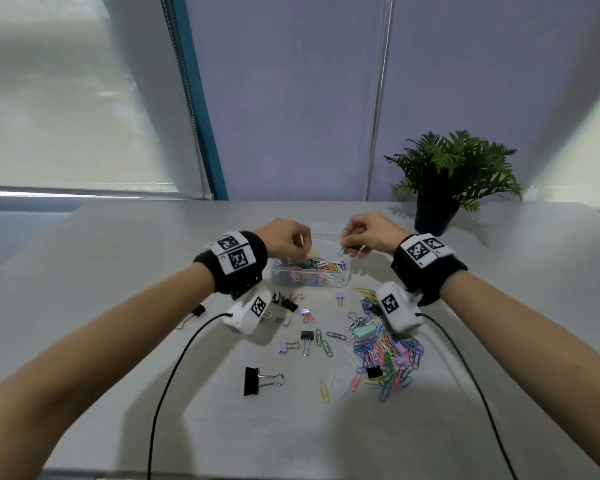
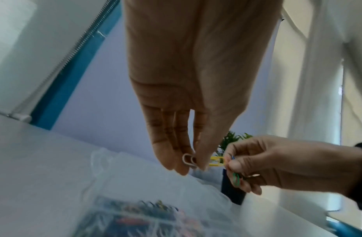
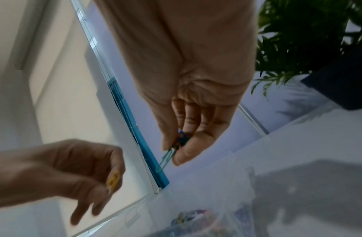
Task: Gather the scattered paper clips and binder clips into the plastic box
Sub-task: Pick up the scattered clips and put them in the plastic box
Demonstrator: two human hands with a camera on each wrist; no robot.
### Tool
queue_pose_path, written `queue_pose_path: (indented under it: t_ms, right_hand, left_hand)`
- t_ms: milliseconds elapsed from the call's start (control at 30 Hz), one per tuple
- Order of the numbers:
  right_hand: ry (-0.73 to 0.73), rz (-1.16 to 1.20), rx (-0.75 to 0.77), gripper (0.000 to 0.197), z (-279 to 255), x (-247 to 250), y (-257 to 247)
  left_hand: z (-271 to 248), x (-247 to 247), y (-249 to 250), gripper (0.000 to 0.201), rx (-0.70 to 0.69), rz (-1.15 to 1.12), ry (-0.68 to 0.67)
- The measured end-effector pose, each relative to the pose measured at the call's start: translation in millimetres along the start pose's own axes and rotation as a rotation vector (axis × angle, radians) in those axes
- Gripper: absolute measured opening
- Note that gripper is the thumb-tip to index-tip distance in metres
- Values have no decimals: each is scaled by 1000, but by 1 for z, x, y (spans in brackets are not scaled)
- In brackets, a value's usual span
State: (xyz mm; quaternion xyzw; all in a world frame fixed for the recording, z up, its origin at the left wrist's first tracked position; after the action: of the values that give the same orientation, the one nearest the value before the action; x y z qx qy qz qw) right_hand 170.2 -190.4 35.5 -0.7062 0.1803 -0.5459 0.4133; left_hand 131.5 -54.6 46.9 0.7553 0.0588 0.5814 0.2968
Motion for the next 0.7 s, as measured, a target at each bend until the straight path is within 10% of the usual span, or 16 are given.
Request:
queue_pose_path:
  t_ms: [300, 467, 700]
  right_hand:
    - [-100, -288, 4, 17, 20, -39, -9]
    - [-113, -519, 147, 14, -24, -29, -28]
    - [-336, -833, 96, 31, -83, -88, -9]
  left_hand:
    - [29, -4, -26, 23, 106, 71, 59]
    - [4, -15, 9, 26, -83, 144, 98]
    - [-30, -99, 17, 31, -44, 376, -259]
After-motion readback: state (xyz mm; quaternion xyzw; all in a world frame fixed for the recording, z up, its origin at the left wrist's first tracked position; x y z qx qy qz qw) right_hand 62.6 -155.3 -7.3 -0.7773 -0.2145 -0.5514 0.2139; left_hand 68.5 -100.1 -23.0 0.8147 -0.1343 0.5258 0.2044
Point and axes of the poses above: each hand's wrist, its own z-axis towards the middle knuckle, its own x-axis out of the back of the hand, y = z × x, the point moved 9 cm from there along z, towards the middle knuckle, and after that the axes turned 3 degrees about -z, right-handed, at the moved point
